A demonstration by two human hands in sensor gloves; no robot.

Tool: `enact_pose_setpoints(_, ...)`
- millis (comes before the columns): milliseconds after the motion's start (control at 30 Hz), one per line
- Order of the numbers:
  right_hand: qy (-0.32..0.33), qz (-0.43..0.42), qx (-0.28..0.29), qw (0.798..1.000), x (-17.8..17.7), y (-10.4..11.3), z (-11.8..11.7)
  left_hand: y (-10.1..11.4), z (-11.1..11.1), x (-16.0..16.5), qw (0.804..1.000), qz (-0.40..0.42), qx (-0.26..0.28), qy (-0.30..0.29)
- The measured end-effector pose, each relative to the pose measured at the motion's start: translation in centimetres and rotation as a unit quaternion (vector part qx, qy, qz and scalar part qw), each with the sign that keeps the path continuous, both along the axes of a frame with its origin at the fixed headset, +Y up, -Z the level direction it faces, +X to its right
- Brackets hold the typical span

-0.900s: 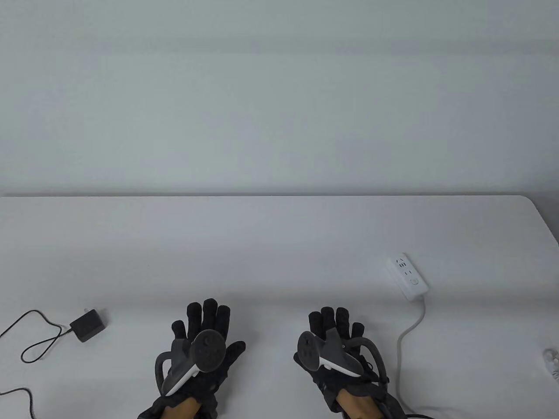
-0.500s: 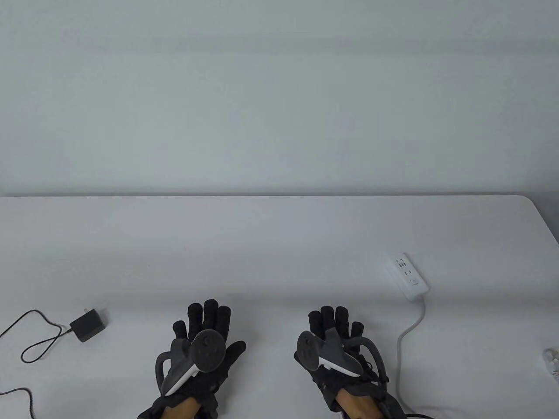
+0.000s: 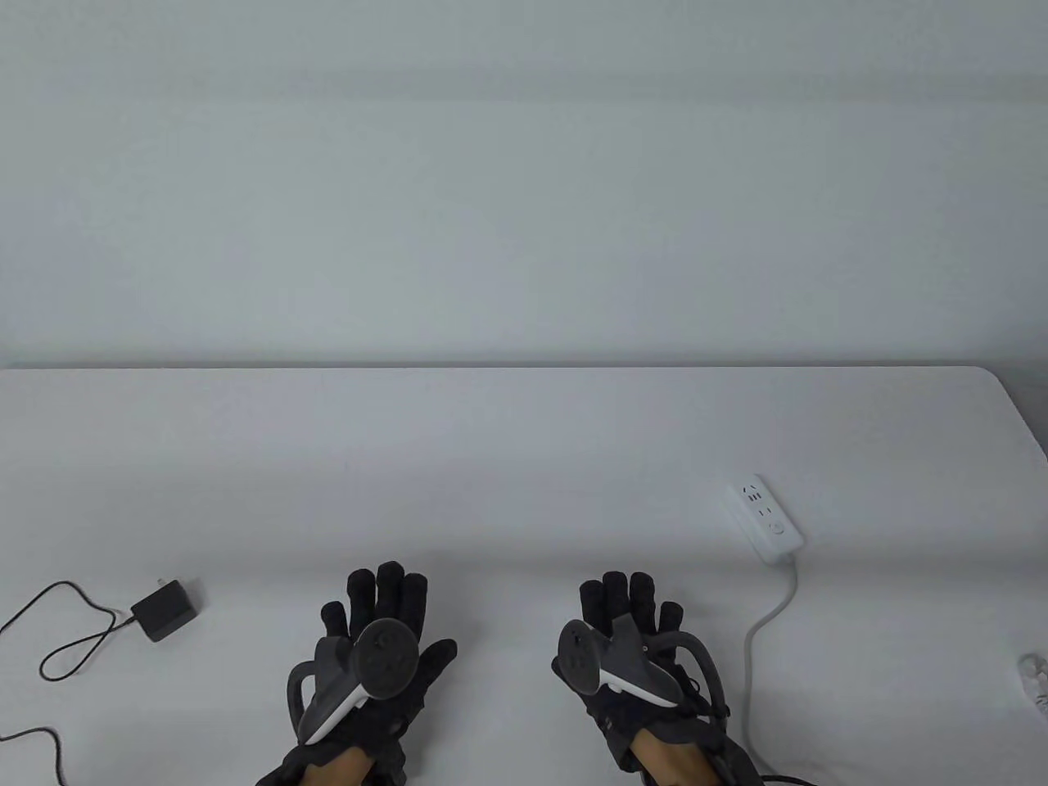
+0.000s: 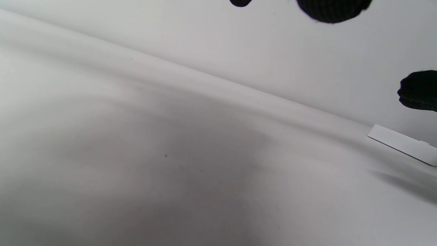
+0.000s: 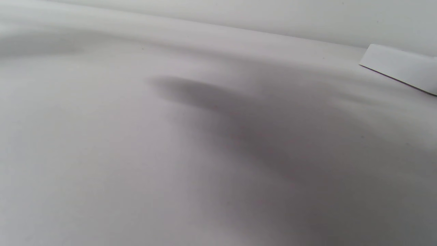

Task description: Insert the power adapter into the power strip

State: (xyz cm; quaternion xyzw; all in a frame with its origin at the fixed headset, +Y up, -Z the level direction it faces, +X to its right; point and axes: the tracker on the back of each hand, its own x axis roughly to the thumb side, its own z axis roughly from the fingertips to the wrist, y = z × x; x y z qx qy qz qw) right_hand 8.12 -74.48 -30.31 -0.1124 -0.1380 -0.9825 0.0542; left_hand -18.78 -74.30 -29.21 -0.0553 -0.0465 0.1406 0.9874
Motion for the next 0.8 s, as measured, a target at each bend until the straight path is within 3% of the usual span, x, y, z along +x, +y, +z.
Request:
enact_pose_setpoints(167, 0.003, -0.004, 0.002, 1.000, 0.0, 0.0, 0.0, -0.4, -0.3, -0.3, 1.000, -0.001, -0.008, -0.004)
enact_pose_setpoints(367, 0.008, -0.012, 0.001, 1.000, 0.0, 0.0, 0.0, -1.2, -1.6, -2.3, 0.998, -0.001, -0.061, -0.021)
enact_pose_setpoints(800, 0.007, -0.015, -0.017, 1.000, 0.4, -0.5, -0.3, -1.8, -5.4, -14.8, 0.988, -0.026, -0.084, 0.128)
